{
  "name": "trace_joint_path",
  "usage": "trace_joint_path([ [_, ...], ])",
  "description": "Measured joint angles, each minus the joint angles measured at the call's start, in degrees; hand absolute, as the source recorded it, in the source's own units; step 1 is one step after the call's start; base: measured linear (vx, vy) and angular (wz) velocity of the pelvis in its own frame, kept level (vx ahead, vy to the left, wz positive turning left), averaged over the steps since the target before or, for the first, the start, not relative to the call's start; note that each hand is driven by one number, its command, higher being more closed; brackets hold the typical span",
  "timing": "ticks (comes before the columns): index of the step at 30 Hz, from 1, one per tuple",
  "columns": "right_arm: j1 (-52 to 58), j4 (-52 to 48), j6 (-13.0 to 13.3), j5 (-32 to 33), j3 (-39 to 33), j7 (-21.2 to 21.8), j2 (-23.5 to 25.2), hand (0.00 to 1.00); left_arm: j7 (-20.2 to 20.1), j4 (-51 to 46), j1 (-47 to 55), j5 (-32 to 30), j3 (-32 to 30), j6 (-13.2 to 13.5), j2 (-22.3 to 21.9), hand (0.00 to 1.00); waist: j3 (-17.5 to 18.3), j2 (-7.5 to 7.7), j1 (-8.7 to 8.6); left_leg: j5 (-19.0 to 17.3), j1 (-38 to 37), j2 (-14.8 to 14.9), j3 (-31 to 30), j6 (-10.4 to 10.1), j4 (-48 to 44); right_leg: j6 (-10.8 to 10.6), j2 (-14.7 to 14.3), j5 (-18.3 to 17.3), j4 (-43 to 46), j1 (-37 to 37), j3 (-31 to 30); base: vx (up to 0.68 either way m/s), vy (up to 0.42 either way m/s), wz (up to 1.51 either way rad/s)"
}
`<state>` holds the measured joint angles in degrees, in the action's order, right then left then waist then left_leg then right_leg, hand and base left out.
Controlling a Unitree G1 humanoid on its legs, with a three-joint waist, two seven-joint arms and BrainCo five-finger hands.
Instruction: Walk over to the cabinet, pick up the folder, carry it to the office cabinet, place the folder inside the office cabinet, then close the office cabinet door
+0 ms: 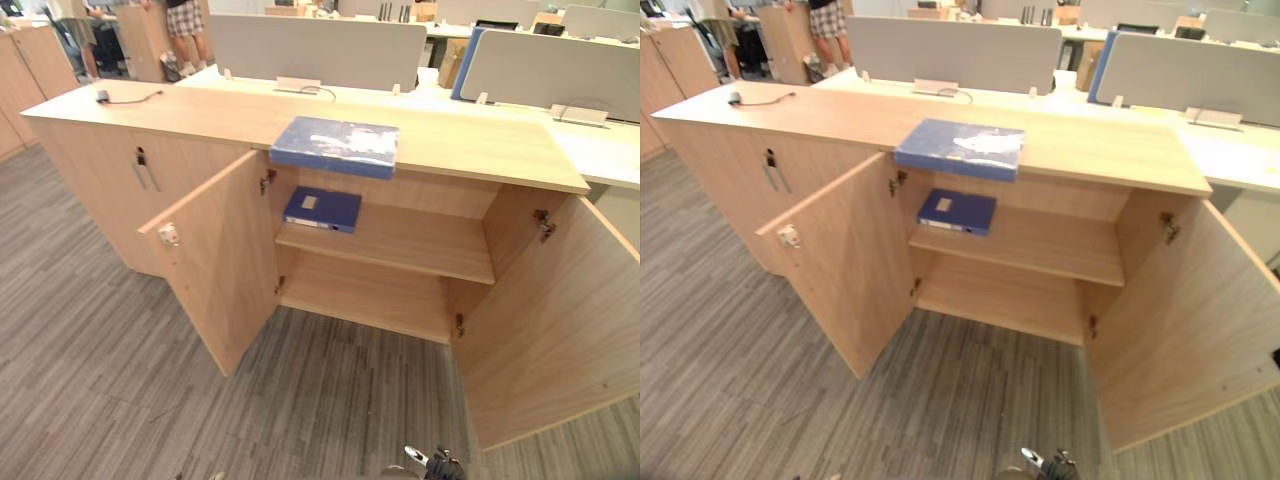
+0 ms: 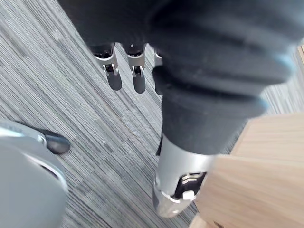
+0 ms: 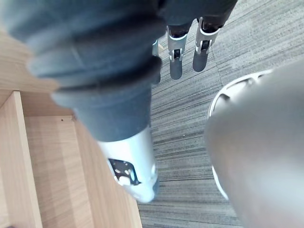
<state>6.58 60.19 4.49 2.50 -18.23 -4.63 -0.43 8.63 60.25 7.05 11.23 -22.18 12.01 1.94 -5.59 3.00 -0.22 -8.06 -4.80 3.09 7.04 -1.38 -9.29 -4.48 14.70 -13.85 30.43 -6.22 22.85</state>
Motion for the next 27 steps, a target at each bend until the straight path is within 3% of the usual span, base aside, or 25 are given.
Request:
trace_joint_path([
  [1, 0.11, 0.01, -0.06, -0.51, 0.05, 0.07, -0.25, 0.00, -0.01, -0.64, -1.33, -0.04, 0.74, -0.14, -0.81, 0.00, -0.87, 0.55, -0.21, -0.86, 0.22, -0.52, -1.16, -1.21, -1.87, 2.45, 0.19, -0.62, -1.26, 1.26, 0.88, 0.02, -0.258, 0.41],
  [2, 1.09, -0.81, -0.27, -0.78, -0.63, -0.02, -0.52, 0.00, -0.14, -2.44, -1.64, -0.49, 0.75, -0.07, -2.12, 0.00, -0.17, 0.22, -0.26, -1.59, 0.66, 0.32, -2.36, -0.82, -3.41, 2.24, -0.70, -2.26, -1.98, 1.74, 2.67, 0.08, -0.224, 0.40],
  [4, 1.56, -2.10, -0.27, -1.44, -0.78, -0.13, -0.46, 0.00, -0.01, -4.07, -2.48, -0.74, 0.67, 0.12, -4.11, 0.00, -0.34, -0.64, -0.54, -3.19, 1.58, 2.20, -5.08, -2.10, -5.29, 3.02, -2.67, -3.95, -2.35, 2.99, 5.09, 0.14, -0.230, 0.37],
  [9, 2.10, -1.99, -0.52, -1.42, -1.05, -0.15, -0.22, 0.00, -0.10, -5.00, -2.64, 0.17, -0.11, -0.39, -5.64, 0.00, 1.02, -1.28, -0.83, -8.43, 3.30, 6.59, -9.75, -2.77, -11.95, 4.04, -8.84, -5.50, -7.69, 8.17, 10.14, 0.21, -0.128, 0.40],
  [11, 2.13, -2.09, -0.52, -1.32, -1.22, -0.20, 0.11, 0.00, -0.09, -5.24, -2.74, 1.42, -2.86, -0.34, -5.69, 0.00, 1.45, -1.70, -1.02, -9.88, 6.11, 8.26, -9.26, -4.08, -19.69, 3.91, -11.14, -5.87, -10.17, 10.26, 10.48, 0.27, -0.029, 0.09],
  [12, 1.96, -2.19, -0.45, -1.21, -1.16, -0.22, 0.34, 0.00, -0.07, -5.22, -2.67, 2.62, -4.96, -0.35, -5.78, 0.00, 1.37, -2.00, -0.75, -9.74, 9.55, 9.34, -9.34, -4.30, -29.28, 4.26, -12.20, -6.20, -10.93, 11.84, 10.29, 0.24, -0.007, -0.19],
  [13, 1.92, -2.31, -0.38, -1.05, -1.10, -0.28, 0.27, 0.00, -0.02, -5.22, -2.53, 3.11, -5.73, -0.36, -5.79, 0.00, 1.38, -2.35, -0.59, -8.99, 11.31, 10.10, -9.48, -4.84, -34.40, 4.33, -12.93, -6.25, -11.40, 12.81, 9.98, 0.39, 0.006, -0.38],
  [14, 1.86, -2.32, -0.37, -0.77, -0.60, -0.56, 0.07, 0.00, 0.13, -5.18, -2.01, 3.83, -6.25, -0.37, -5.61, 0.00, 1.13, -2.95, -0.31, -5.05, 14.49, 11.53, -9.53, -6.27, -44.28, 4.46, -14.11, -6.30, -12.62, 15.17, 9.09, 0.35, 0.017, -0.56],
  [15, 1.72, -2.25, -0.38, -0.51, 0.06, -0.61, 0.35, 0.00, 0.30, -5.15, -1.70, 4.34, -6.13, -0.40, -4.81, 0.00, 0.92, -2.57, 0.32, -0.88, 18.00, 12.53, -7.98, -5.50, -53.29, 4.54, -14.54, -6.26, -14.48, 17.82, 7.08, 0.44, 0.056, -0.69],
  [16, 1.52, -2.20, -0.43, -0.18, 0.38, -0.63, 0.39, 0.00, 0.40, -5.18, -1.59, 4.43, -6.09, -0.42, -4.79, 0.00, 0.82, -2.40, 0.83, -2.19, 19.22, 12.81, -6.67, -4.66, -56.27, 4.54, -14.40, -6.25, -14.97, 18.89, 5.82, 0.41, 0.124, -0.88],
  [17, 1.03, -1.97, -0.50, 0.22, 0.32, -0.80, 0.75, 0.00, 0.47, -5.12, -1.45, 4.54, -5.90, -0.42, -4.42, 0.00, 0.63, -1.96, 1.60, -5.39, 21.35, 11.94, -3.82, -1.97, -58.26, 4.52, -13.00, -6.25, -15.84, 20.36, 3.29, 0.49, 0.217, -0.95],
  [19, -0.62, -1.41, -0.59, 0.84, 0.26, -1.13, 0.94, 0.00, 0.51, -5.06, -1.08, 4.51, -5.63, -0.39, -4.26, 0.00, -0.62, -1.65, 1.84, -9.63, 24.54, 9.22, 0.55, 0.23, -53.71, 4.48, -9.58, -6.23, -15.31, 21.60, 0.19, 0.39, 0.263, -0.82],
  [20, -1.19, -0.78, -0.63, 0.83, 0.29, -1.19, 0.93, 0.00, 0.54, -4.71, -1.07, 4.54, -5.00, -0.30, -4.20, 0.00, -1.11, -1.59, 1.92, -10.14, 26.30, 7.09, 1.55, 1.00, -45.42, 4.26, -7.32, -6.17, -14.05, 22.10, -0.49, 0.39, 0.317, -0.52],
  [21, -0.77, -0.96, -0.76, 0.82, 0.32, -1.19, 0.78, 0.00, 0.59, -4.54, -0.30, 4.65, -4.04, -0.08, -4.19, 0.00, -0.86, -2.93, 2.43, -5.14, 25.55, 5.95, 0.73, 2.18, -30.12, 3.04, -6.59, -6.25, -11.99, 22.56, -1.05, 0.38, 0.331, -0.50],
  [22, -0.75, -1.13, -0.74, 0.80, 0.32, -1.20, 0.44, 0.00, 0.63, -4.26, 0.08, 4.63, -3.51, 0.07, -4.23, 0.00, -0.84, -3.60, 2.88, -0.94, 24.69, 5.50, -0.10, 0.64, -27.59, 1.21, -6.23, -6.53, -11.14, 22.82, -1.71, 0.30, 0.255, -0.28],
  [23, -0.48, -0.96, -0.83, 0.78, 1.30, -1.27, 1.37, 0.00, 0.72, -3.89, -0.04, 4.99, -3.59, 0.20, -2.79, 0.00, -0.56, -1.36, 2.83, -1.24, 23.15, 3.71, 0.77, 1.24, -26.40, 0.70, -4.42, -6.77, -11.11, 23.26, -2.63, 0.29, 0.182, -0.03],
  [24, -1.16, -0.61, -0.64, 0.73, 2.11, -0.99, 1.87, 0.00, 0.91, -3.54, -0.46, 4.88, -3.05, 0.54, -1.81, 0.00, -0.19, -0.44, 2.70, -0.78, 22.09, 2.21, -1.01, 1.31, -24.11, 1.27, -5.00, -6.38, -14.73, 22.59, -3.81, 0.30, 0.208, 0.01],
  [25, -2.25, 0.52, -0.34, 0.61, 2.01, -0.95, 2.05, 0.00, 0.87, -2.80, -0.57, 4.90, -2.38, 0.89, -1.46, 0.00, -0.08, 0.16, 2.95, -0.20, 20.63, 0.04, -4.74, 0.58, -22.19, 2.38, -5.33, -4.02, -17.59, 20.66, -4.48, 0.25, 0.174, 0.03],
  [27, -1.68, 0.72, -0.14, 0.44, 1.95, -0.95, 2.03, 0.00, 0.92, -1.15, -0.58, 5.22, -2.33, 0.78, -1.54, 0.00, 0.46, 0.45, 2.55, 0.13, 17.21, -2.22, -4.58, 1.19, -18.52, 1.31, -3.84, -1.32, -17.61, 19.93, -4.62, 0.09, 0.098, 0.15],
])
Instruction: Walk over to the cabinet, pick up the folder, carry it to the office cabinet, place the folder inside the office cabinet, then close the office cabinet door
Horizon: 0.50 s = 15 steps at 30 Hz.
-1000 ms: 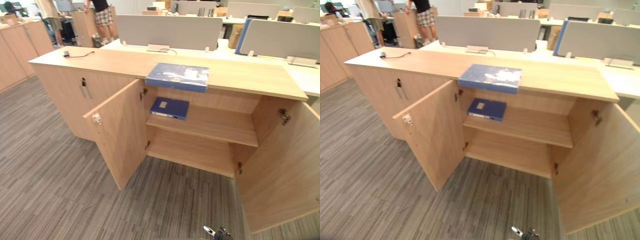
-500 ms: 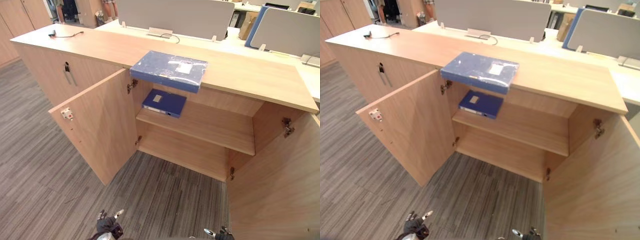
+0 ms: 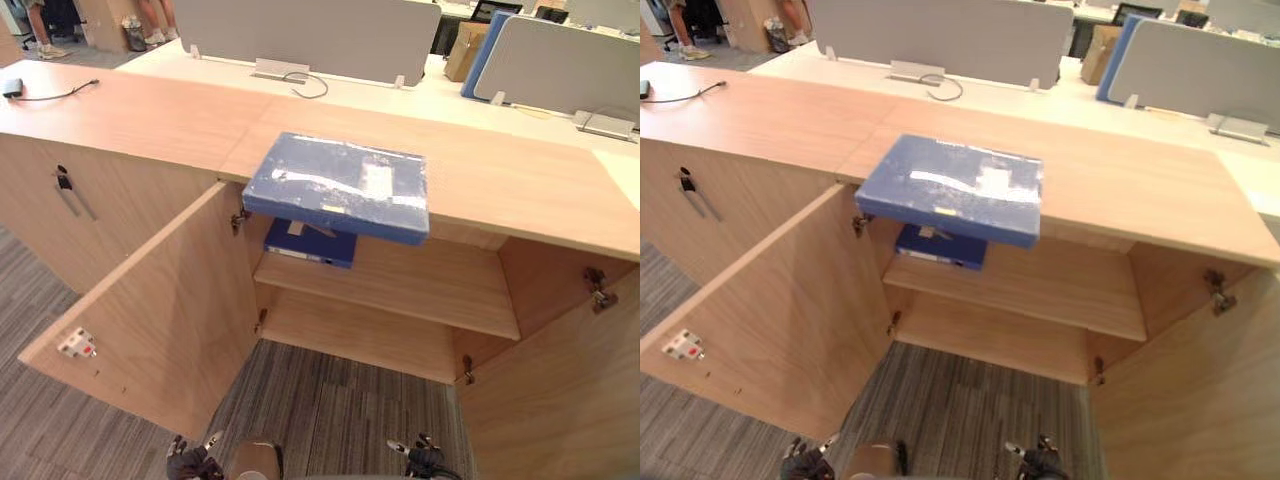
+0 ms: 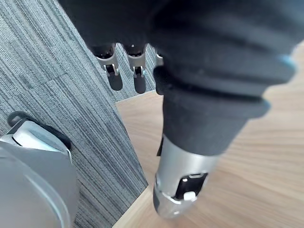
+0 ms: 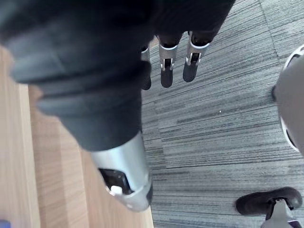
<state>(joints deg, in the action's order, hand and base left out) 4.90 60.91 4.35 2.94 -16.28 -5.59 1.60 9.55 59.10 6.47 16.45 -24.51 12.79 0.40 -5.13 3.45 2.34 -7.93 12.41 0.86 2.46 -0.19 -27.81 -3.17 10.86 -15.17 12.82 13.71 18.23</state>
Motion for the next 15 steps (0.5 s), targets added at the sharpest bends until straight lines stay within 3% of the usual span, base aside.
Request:
trace_joint_path([
  [6, 1.34, 0.75, -0.10, -1.90, 0.07, 0.53, -0.06, 0.00, -0.47, 0.10, 1.06, -0.47, 1.28, 0.03, 0.07, 0.00, 1.63, -0.13, 0.09, 5.46, -5.84, -1.72, 1.87, 0.20, 13.43, -2.52, 1.52, 6.28, -3.83, -0.34, -1.38, 0.08, 0.022, -0.14],
  [10, 1.86, 0.99, -0.32, -1.89, 0.11, 0.55, -0.84, 0.00, -0.52, -0.02, 1.01, -1.37, 3.35, 0.04, 0.05, 0.00, 1.79, -0.26, -0.05, 10.16, -10.24, -2.35, 2.10, 0.04, 22.56, -2.55, 2.02, 6.91, -3.91, -0.56, -1.36, -0.02, -0.061, -0.09],
  [12, 1.91, 0.98, -0.38, -1.89, 0.11, 0.80, -1.41, 0.00, -0.50, -0.03, 1.25, -2.16, 4.24, 0.05, -0.24, 0.00, 2.05, -1.03, -0.20, 12.24, -12.77, -2.71, 2.62, -0.48, 28.04, -2.55, 2.33, 6.90, -3.97, -1.03, -1.35, -0.05, -0.039, -0.20],
  [15, 1.89, 0.53, -0.66, -1.96, 0.07, 0.98, -2.00, 0.00, -0.52, -0.14, 1.64, -2.14, 4.30, 0.06, -1.09, 0.00, 2.42, -2.26, -0.06, 12.10, -13.70, -3.41, 2.75, -0.12, 30.62, -2.59, 3.49, 6.64, -0.56, -3.50, -1.49, -0.06, 0.047, -0.27],
])
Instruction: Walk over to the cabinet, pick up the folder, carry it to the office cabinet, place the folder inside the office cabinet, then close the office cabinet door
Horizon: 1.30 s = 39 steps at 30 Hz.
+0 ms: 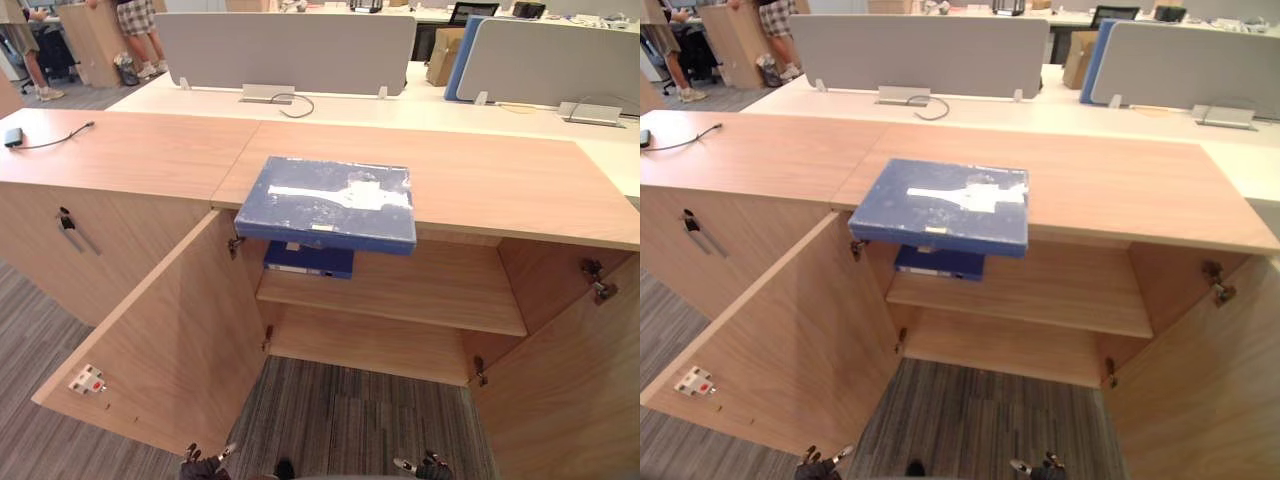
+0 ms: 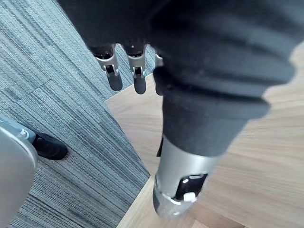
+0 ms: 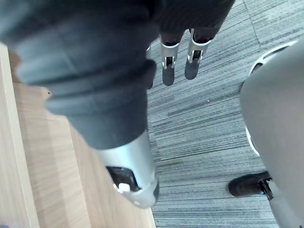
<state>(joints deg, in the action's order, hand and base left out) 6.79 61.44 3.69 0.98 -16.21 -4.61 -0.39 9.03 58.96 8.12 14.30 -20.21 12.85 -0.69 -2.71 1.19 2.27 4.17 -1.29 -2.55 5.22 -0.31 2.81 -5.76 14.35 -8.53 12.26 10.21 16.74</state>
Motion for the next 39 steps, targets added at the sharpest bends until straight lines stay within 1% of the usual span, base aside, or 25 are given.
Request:
trace_joint_path([
  [1, -0.04, -0.22, -0.05, 0.01, 0.00, 0.04, -0.21, 0.00, -0.01, 0.01, 0.09, -0.01, 0.05, 0.01, -0.28, 0.00, 0.03, -0.51, 0.04, -0.16, 0.03, 0.02, 0.05, 0.23, -0.04, -0.01, 0.39, -0.01, 2.62, -1.16, -0.28, -0.06, 0.103, -0.31],
  [2, 0.04, -1.47, -0.05, 0.02, 0.03, 0.08, -0.95, 0.00, -0.04, -0.17, 0.16, 0.18, 0.45, 0.02, -0.86, 0.00, -0.56, -1.53, 0.02, -0.61, -0.14, 0.25, 0.11, 0.82, -0.72, 0.04, 1.30, -0.01, 11.33, -5.42, -1.53, -0.04, 0.099, -0.14],
  [3, 0.09, -2.38, -0.06, 0.08, 0.03, 0.08, -1.09, 0.00, -0.13, -0.43, 0.29, 1.09, 1.01, 0.04, -0.89, 0.00, -0.96, -1.84, -0.31, -0.88, -0.49, 0.20, 0.24, 1.15, -2.28, 1.02, 2.89, 0.55, 20.63, -9.53, -2.09, -0.04, 0.089, -0.08],
  [5, 0.20, -3.40, 0.00, 0.07, 0.18, 0.07, -1.02, 0.00, -0.45, -0.99, 0.82, 2.52, 1.20, 0.05, -0.67, 0.00, -1.99, -1.61, -0.69, -1.52, -1.89, 0.37, 0.34, 1.83, -3.22, 3.07, 4.27, 1.89, 27.67, -11.51, -2.64, -0.07, 0.034, 0.09],
  [6, 0.33, -3.37, 0.11, 0.08, 1.24, 0.00, -0.96, 0.00, -0.87, -1.95, 1.73, 4.23, 1.31, 0.13, -0.73, 0.00, -1.70, -1.17, -0.98, -1.72, -2.15, 0.76, 0.31, 1.96, -3.79, 2.88, 4.15, 1.71, 27.75, -11.73, -1.84, -0.08, -0.013, 0.17],
  [8, 0.31, -3.34, 0.36, 0.10, 2.69, 0.02, -0.99, 0.00, -1.41, -2.78, 1.95, 6.28, 1.28, 0.38, -0.90, 0.00, -1.80, -1.00, -1.22, -1.79, -1.27, 1.27, -0.12, 1.87, -4.31, 2.42, 2.65, 1.51, 22.86, -11.23, 0.03, -0.07, -0.066, 0.18],
  [9, 0.52, -3.25, 0.35, 0.09, 2.64, 0.03, -0.89, 0.00, -1.62, -2.80, 2.24, 7.34, 1.26, 0.51, -0.93, 0.00, -1.20, -0.63, -1.48, -1.94, 0.16, 1.60, -1.35, 1.48, -4.34, 1.34, 0.92, 0.72, 17.36, -9.42, 0.06, -0.05, -0.106, 0.19],
  [10, 0.78, -3.25, 0.34, 0.09, 2.29, 0.06, -0.44, 0.00, -1.70, -3.42, 2.19, 8.57, 1.31, 0.53, -0.92, 0.00, -0.90, -0.40, -1.44, -1.73, 1.03, 1.86, -1.85, 0.99, -4.25, 1.47, -0.24, -0.06, 12.21, -7.64, 0.73, -0.04, -0.185, 0.17],
  [11, 0.77, -3.19, 0.03, 0.07, 2.26, 0.09, 0.35, 0.00, -2.01, -5.41, 2.19, 11.24, 1.39, 0.72, -0.89, 0.00, -1.03, 0.73, -1.25, -1.01, 1.87, 1.74, -2.01, 0.04, -3.86, 1.16, -0.62, -1.36, 5.91, -5.17, 3.18, -0.03, -0.165, 0.07],
  [12, 0.77, -3.17, -0.13, 0.06, 2.29, 0.07, 0.89, 0.00, -2.17, -6.41, 2.19, 12.80, 1.40, 0.83, -0.73, 0.00, -1.07, 1.57, -1.15, -0.73, 2.49, 1.50, -1.87, -0.24, -3.83, 0.56, -0.71, -2.19, 3.20, -4.45, 4.12, -0.04, -0.255, -0.01],
  [13, 0.68, -3.38, -0.14, 0.04, 2.40, 0.23, 1.20, 0.00, -3.19, -8.09, 2.09, 16.56, 1.52, 0.76, -0.81, 0.00, -1.50, 2.11, -1.32, 0.37, 3.04, 1.93, -2.17, -0.50, -3.40, -0.17, -1.42, -2.53, 0.82, -4.05, 5.54, -0.02, -0.166, 0.01],
  [14, 0.61, -3.45, -0.16, 0.07, 2.58, 0.27, 1.04, 0.00, -3.75, -10.27, 2.31, 18.29, 2.31, 0.72, -1.10, 0.00, -1.49, 2.25, -1.36, 1.21, 2.35, 2.14, -2.70, -0.83, -2.11, -0.03, -1.93, -2.65, 0.64, -3.89, 5.96, 0.00, -0.256, 0.17],
  [15, 0.74, -3.42, -0.20, 0.03, 2.95, 0.32, 0.89, 0.00, -5.52, -14.79, 2.33, 23.86, 4.92, 0.68, -1.28, 0.00, -1.33, 2.38, -1.33, 2.97, 1.25, 3.01, -3.21, -1.50, -0.02, 0.39, -2.86, -3.01, 0.20, -3.06, 6.85, 0.04, -0.138, 0.23],
  [16, 0.88, -3.40, -0.23, 0.03, 3.88, 0.38, 0.84, 0.00, -6.45, -18.43, 2.44, 26.84, 6.35, 0.65, -1.39, 0.00, -1.11, 2.51, -1.19, 3.64, 0.96, 3.19, -3.56, -2.02, 1.03, 0.51, -3.29, -3.09, -0.15, -2.96, 7.19, 0.04, -0.128, 0.22],
  [17, 0.89, -3.41, -0.23, 0.01, 4.40, 0.49, 0.85, 0.00, -6.92, -20.96, 2.44, 28.05, 7.02, 0.66, -1.41, 0.00, -1.01, 2.60, -1.18, 3.90, 0.97, 3.27, -3.80, -2.08, 1.55, 0.54, -3.58, -3.10, -0.44, -2.95, 7.50, 0.03, -0.064, 0.18],
  [18, 0.79, -3.42, -0.24, 0.01, 5.11, 0.57, 1.01, 0.00, -7.95, -25.84, 2.35, 31.13, 7.62, 0.83, -1.34, 0.00, -0.93, 2.52, -1.23, 4.51, 1.25, 3.72, -4.27, -2.28, 2.15, 0.57, -4.06, -3.07, -1.16, -2.87, 8.16, 0.03, -0.057, 0.14],
  [20, 0.68, -3.48, -0.23, 0.00, 5.16, 0.63, 1.30, 0.00, -8.68, -32.12, 2.43, 35.39, 7.70, 1.40, -1.01, 0.00, -1.10, 2.84, -1.20, 4.66, 1.28, 3.78, -4.25, -2.47, 2.15, 0.58, -4.29, -3.03, -2.02, -2.52, 8.21, 0.05, -0.049, 0.04],
  [22, 0.77, -3.48, -0.32, -0.18, 5.72, 0.63, 1.70, 0.00, -8.67, -37.97, 2.93, 37.34, 8.95, 2.32, 0.07, 0.00, -0.93, 3.28, -1.20, 4.17, 1.14, 3.48, -4.19, -2.54, 2.15, 0.35, -4.30, -2.88, -3.30, -1.76, 8.25, 0.11, -0.028, 0.02],
  [27, 0.55, -3.51, -1.43, -2.43, 7.55, 0.62, 1.72, 0.00, -6.11, -50.83, 5.16, 36.99, 17.79, 2.10, 4.19, 0.00, -0.45, 3.69, -1.15, 3.37, 0.98, 2.81, -4.14, -2.31, 2.11, -0.44, -4.31, -1.33, -5.69, 0.03, 8.18, 0.12, -0.003, 0.05],
  [32, 0.33, -3.18, -1.61, -2.45, 7.56, 0.62, 1.86, 0.00, -5.56, -60.22, 6.83, 36.63, 19.24, 1.73, 4.55, 0.00, -0.35, 3.82, -1.19, 3.36, 0.18, 2.90, -4.11, -2.31, 2.11, 0.11, -4.58, -0.08, -6.74, 0.96, 8.05, 0.04, 0.005, -0.01],
  [34, 0.34, -2.57, -1.75, -2.43, 7.61, 0.62, 1.65, 0.00, -3.02, -66.42, 7.10, 32.77, 19.09, 1.71, 3.89, 0.00, -0.09, 3.69, -1.20, 3.11, 0.26, 3.07, -4.32, -2.39, 2.12, 0.33, -4.76, 0.13, -6.99, 0.96, 7.97, -0.02, 0.006, -0.01],
  [35, 0.29, -2.27, -1.69, -2.37, 7.50, 0.63, 1.59, 0.00, -1.52, -70.43, 7.22, 29.68, 18.69, 1.73, 2.82, 0.00, -0.11, 3.66, -1.17, 2.78, 0.43, 3.21, -4.50, -2.36, 2.13, 0.33, -4.91, 0.13, -7.04, 0.76, 7.90, -0.04, 0.016, -0.04],
  [37, 0.27, -1.83, -1.24, -2.17, 7.52, 0.66, 1.30, 0.00, 3.56, -78.05, 7.09, 14.39, 16.76, 1.79, 0.57, 0.00, -0.01, 3.58, -1.03, 2.37, 0.63, 3.15, -4.91, -2.50, 2.18, 0.36, -4.94, 0.12, -7.06, 0.76, 7.78, -0.06, 0.019, -0.01],
  [38, 0.27, -1.71, -1.18, -2.15, 7.53, 0.69, 1.25, 0.00, 4.89, -79.31, 6.91, 10.73, 16.16, 1.78, 0.24, 0.00, 0.05, 3.50, -1.05, 2.22, 0.60, 3.12, -4.99, -2.47, 2.30, 0.36, -4.94, 0.11, -7.09, 0.70, 7.76, -0.08, 0.016, 0.03],
  [39, 0.26, -1.24, -1.03, -2.12, 7.68, 0.70, 1.13, 0.00, 7.54, -81.25, 6.36, 3.11, 14.90, 1.56, -0.50, 0.00, 0.31, 3.28, -1.05, 2.00, 0.68, 3.07, -5.22, -2.16, 2.42, 0.41, -5.15, 0.07, -7.23, 0.65, 7.71, -0.08, 0.006, 0.03],
])
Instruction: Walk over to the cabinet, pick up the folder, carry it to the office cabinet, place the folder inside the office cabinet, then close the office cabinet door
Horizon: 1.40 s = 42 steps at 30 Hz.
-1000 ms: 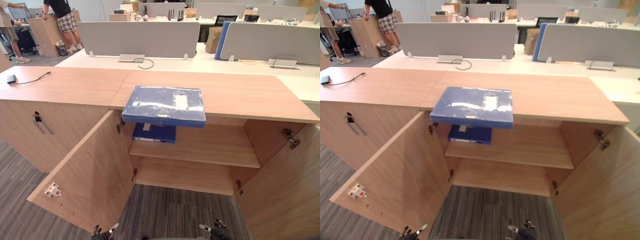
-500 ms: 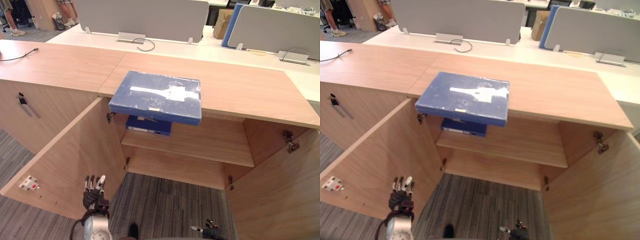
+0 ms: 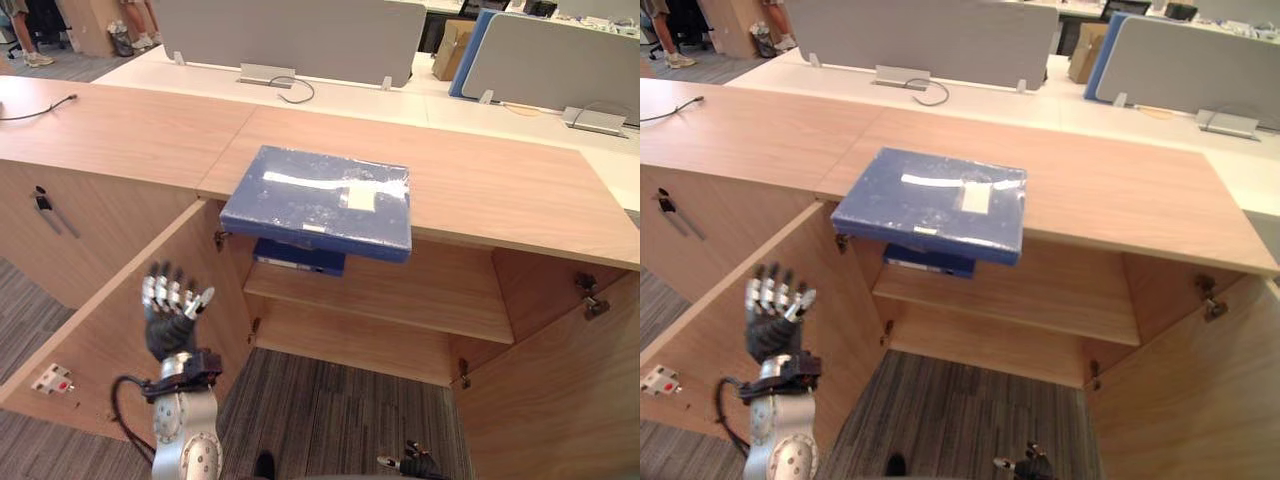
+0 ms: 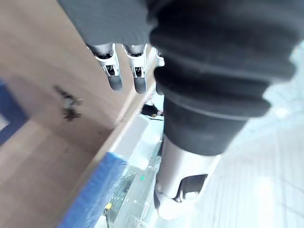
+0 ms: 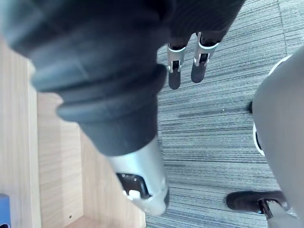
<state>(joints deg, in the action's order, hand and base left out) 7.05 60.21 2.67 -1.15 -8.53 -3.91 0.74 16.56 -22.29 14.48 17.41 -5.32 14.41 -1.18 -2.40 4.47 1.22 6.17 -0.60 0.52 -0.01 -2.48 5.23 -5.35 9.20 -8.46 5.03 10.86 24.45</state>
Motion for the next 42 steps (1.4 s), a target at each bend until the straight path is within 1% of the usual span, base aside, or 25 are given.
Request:
trace_joint_path([
  [1, -0.01, 0.35, 0.22, -0.01, 0.99, -0.02, -0.24, 0.00, 2.79, -1.85, -0.57, -8.20, -1.37, -0.72, -0.72, 0.00, 0.41, 0.05, 0.00, 0.02, 0.15, -0.06, -0.25, -0.02, 0.01, 0.11, -0.13, -0.07, -0.28, -0.02, -0.06, -0.08, 0.005, 0.04],
  [2, 0.00, 0.41, 0.27, -0.03, 1.50, 0.01, -0.36, 0.00, 4.21, -2.79, -0.83, -12.31, -1.79, -1.26, -0.95, 0.00, 0.55, 0.04, 0.00, 0.06, 0.26, -0.09, -0.33, -0.07, 0.01, 0.23, -0.16, -0.16, -0.42, -0.05, -0.14, -0.05, 0.002, 0.02],
  [3, 0.02, 0.45, 0.46, -0.07, 2.29, 0.01, -0.51, 0.00, 7.59, -4.45, -1.25, -22.88, -1.90, -2.75, -0.92, 0.00, 0.70, 0.04, 0.00, 0.21, 0.43, -0.12, -0.38, -0.19, 0.01, 0.49, -0.19, -0.33, -0.75, -0.16, -0.62, -0.04, 0.014, -0.05],
  [4, 0.02, 0.46, 0.73, -0.19, 3.18, 0.01, -0.64, 0.00, 10.05, -5.80, -1.77, -30.62, -1.78, -3.86, -0.91, 0.00, 0.93, 0.23, -0.02, 0.28, 0.45, -0.02, -0.38, -0.28, 0.01, 0.51, -0.29, -0.35, -0.98, -0.26, -1.15, -0.04, 0.014, -0.07],
  [5, 0.07, 0.48, 0.87, -0.25, 3.19, 0.00, -0.65, 0.00, 11.22, -6.19, -2.36, -34.06, -1.70, -4.36, -0.87, 0.00, 1.06, 0.24, -0.09, 0.36, 0.48, 0.06, -0.38, -0.37, 0.01, 0.51, -0.42, -0.35, -1.09, -0.29, -1.26, -0.03, 0.009, -0.08],
  [6, 0.10, 0.52, 1.00, -0.28, 3.21, 0.00, -0.65, 0.00, 12.67, -6.65, -4.05, -38.16, -1.50, -4.96, -0.68, 0.00, 1.19, 0.20, -0.32, 0.81, 0.49, 0.06, -0.36, -0.98, 0.01, 0.53, -0.79, -0.36, -1.25, -0.30, -1.40, -0.02, -0.006, -0.04],
  [7, 0.10, 0.55, 1.05, -0.31, 3.33, 0.00, -0.66, 0.00, 13.42, -6.65, -5.09, -40.42, -1.40, -5.38, -0.55, 0.00, 1.30, 0.29, -0.38, 0.86, 0.49, 0.14, -0.35, -1.03, 0.01, 0.55, -0.99, -0.37, -1.32, -0.30, -1.45, -0.01, -0.013, -0.05],
  [8, 0.09, 0.55, 1.24, -0.33, 3.84, 0.02, -0.70, 0.00, 14.71, -6.64, -7.13, -44.64, -1.08, -6.17, -0.06, 0.00, 1.35, 0.34, -0.51, 0.99, 0.49, 0.30, -0.28, -1.00, 0.00, 0.57, -1.09, -0.37, -1.49, -0.31, -1.64, 0.00, -0.009, -0.08],
  [9, 0.09, 0.55, 1.51, -0.33, 4.19, 0.09, -0.92, 0.00, 16.32, -6.62, -8.95, -48.94, -0.32, -7.24, 1.09, 0.00, 1.38, 0.37, -0.63, 1.24, 0.49, 0.50, -0.07, -0.71, -0.02, 0.59, -1.19, -0.35, -1.58, -0.43, -1.99, 0.01, -0.004, -0.10],
  [10, 0.08, 0.55, 1.59, -0.34, 4.32, 0.18, -0.98, 0.00, 16.97, -6.56, -9.81, -50.69, 0.12, -7.68, 1.86, 0.00, 1.39, 0.40, -0.68, 1.26, 0.50, 0.60, 0.08, -0.72, -0.06, 0.62, -1.26, -0.34, -1.60, -0.53, -2.23, 0.02, -0.002, -0.16],
  [12, 0.06, 0.56, 2.10, -0.37, 5.41, 0.92, -1.42, 0.00, 18.88, -5.74, -13.57, -58.10, 1.56, -9.75, 5.53, 0.00, 1.44, 0.46, -0.99, 1.30, 0.49, 0.81, 0.70, -0.74, -0.27, 0.74, -1.62, -0.26, -1.66, -0.93, -3.08, 0.03, -0.012, -0.16],
  [14, 0.05, 0.57, 2.27, -0.46, 5.50, 1.32, -1.62, 0.00, 19.57, -3.06, -16.39, -61.71, 2.02, -10.66, 7.71, 0.00, 1.53, 0.46, -1.25, 1.30, 0.39, 0.80, 0.85, -0.73, -0.28, 0.76, -1.59, -0.24, -1.67, -0.95, -3.39, 0.03, -0.004, -0.10],
  [15, 0.04, 0.56, 2.52, -0.91, 5.59, 1.51, -1.67, 0.00, 19.77, 0.02, -18.41, -64.31, 1.74, -12.07, 9.25, 0.00, 1.64, 0.53, -1.51, 1.30, 0.24, 0.84, 1.12, -0.73, -0.29, 0.81, -1.55, -0.20, -1.66, -1.06, -4.00, 0.02, 0.006, -0.14],
  [16, 0.02, 0.55, 2.64, -1.24, 5.60, 1.59, -1.68, 0.00, 19.83, 1.10, -18.90, -64.94, 1.58, -12.70, 9.65, 0.00, 1.65, 0.54, -1.60, 1.30, 0.17, 0.87, 1.26, -0.73, -0.29, 0.87, -1.53, -0.16, -1.66, -1.13, -4.27, 0.01, 0.007, -0.19],
  [17, -0.05, 0.27, 2.77, -1.80, 5.67, 1.69, -1.71, 0.00, 20.00, 4.08, -19.76, -66.03, 1.19, -13.61, 10.71, 0.00, 1.60, 0.49, -1.78, 1.30, -0.13, 0.92, 1.40, -0.73, -0.28, 1.28, -1.62, 0.10, -1.83, -0.96, -4.46, 0.00, 0.006, -0.15],
  [19, -0.18, 0.22, 2.98, -2.49, 6.39, 2.04, -1.81, 0.00, 19.97, 9.47, -20.89, -67.35, 0.55, -15.35, 12.90, 0.00, 1.61, 0.56, -2.17, 1.27, -0.81, 1.04, 2.30, -0.71, -0.26, 1.44, -1.61, 0.20, -1.94, -0.68, -5.24, -0.02, 0.010, -0.19],
  [25, -0.20, 0.08, 3.58, -2.79, 6.44, 2.74, -1.93, 0.00, 19.96, 15.47, -22.13, -71.45, -0.52, -17.43, 18.03, 0.00, 1.30, 0.47, -2.54, 1.04, -1.54, 1.59, 3.26, -0.83, 0.09, 1.71, -1.93, 0.38, -2.22, -0.81, -6.35, -0.05, 0.010, -0.13],
  [31, -0.27, -0.06, 4.21, -4.07, 7.57, 3.46, -2.39, 0.00, 19.66, 17.48, -23.40, -74.47, -0.38, -17.33, 20.72, 0.00, 1.35, 0.55, -2.81, 0.94, -1.57, 1.67, 3.62, -0.91, 0.08, 1.89, -2.08, 0.55, -2.78, -0.83, -7.19, -0.02, 0.010, -0.04],
  [33, -0.30, -0.33, 4.22, -4.64, 7.66, 3.64, -2.39, 0.00, 18.56, 20.56, -24.55, -75.38, 0.14, -17.27, 21.98, 0.00, 1.34, 0.57, -3.00, 0.83, -1.56, 1.65, 3.68, -1.01, 0.06, 1.85, -2.09, 0.58, -2.95, -0.83, -7.24, 0.00, 0.000, 0.00],
  [36, -0.31, -0.56, 4.22, -4.64, 7.76, 3.72, -2.39, 0.00, 17.68, 22.07, -24.94, -75.42, 1.88, -17.08, 23.50, 0.00, 1.40, 0.66, -3.47, 0.73, -1.56, 1.64, 3.81, -1.12, -0.18, 1.82, -2.12, 0.61, -3.09, -0.81, -7.39, 0.03, 0.000, -0.04],
  [38, -0.31, -0.71, 4.22, -4.65, 8.22, 3.73, -2.48, 0.00, 17.44, 22.66, -25.12, -75.63, 3.38, -16.12, 24.22, 0.00, 1.44, 0.73, -3.77, 0.70, -1.56, 1.67, 3.85, -1.16, -0.19, 1.91, -2.20, 0.68, -3.14, -0.78, -7.52, 0.03, -0.007, -0.04],
  [42, -0.31, -0.96, 4.28, -4.67, 8.63, 3.72, -2.64, 0.00, 17.25, 24.10, -25.92, -76.17, 5.34, -15.18, 24.72, 0.00, 1.45, 0.74, -4.31, 0.70, -1.57, 1.77, 3.87, -1.17, -0.19, 2.02, -2.33, 0.74, -3.37, -0.70, -7.58, 0.00, 0.000, 0.00],
])
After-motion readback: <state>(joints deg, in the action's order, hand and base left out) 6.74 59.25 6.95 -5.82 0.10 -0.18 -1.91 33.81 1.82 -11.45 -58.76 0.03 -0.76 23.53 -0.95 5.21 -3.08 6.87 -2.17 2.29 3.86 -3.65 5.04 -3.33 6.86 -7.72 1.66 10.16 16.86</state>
